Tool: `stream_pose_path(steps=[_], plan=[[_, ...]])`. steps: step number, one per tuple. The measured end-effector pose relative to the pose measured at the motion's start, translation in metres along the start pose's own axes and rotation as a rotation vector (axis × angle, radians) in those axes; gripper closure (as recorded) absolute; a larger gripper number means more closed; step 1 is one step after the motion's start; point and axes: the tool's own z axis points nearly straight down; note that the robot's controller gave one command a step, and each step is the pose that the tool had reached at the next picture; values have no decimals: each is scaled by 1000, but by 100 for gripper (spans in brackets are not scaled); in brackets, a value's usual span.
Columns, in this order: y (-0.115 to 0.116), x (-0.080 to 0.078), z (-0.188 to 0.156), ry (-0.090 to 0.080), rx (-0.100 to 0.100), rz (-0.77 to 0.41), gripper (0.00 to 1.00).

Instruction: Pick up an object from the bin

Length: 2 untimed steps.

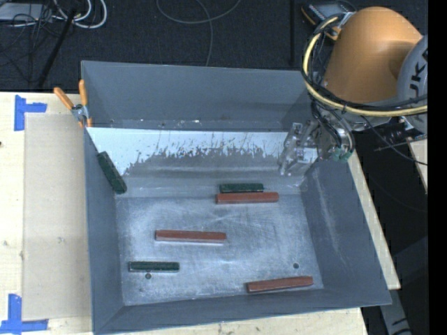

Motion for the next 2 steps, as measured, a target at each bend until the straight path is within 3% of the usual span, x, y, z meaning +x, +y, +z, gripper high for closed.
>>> stream_pose_path(steps=[1,2], plan=[[31,43,118,10,0,19,0],[31,41,115,4,0,19,0]])
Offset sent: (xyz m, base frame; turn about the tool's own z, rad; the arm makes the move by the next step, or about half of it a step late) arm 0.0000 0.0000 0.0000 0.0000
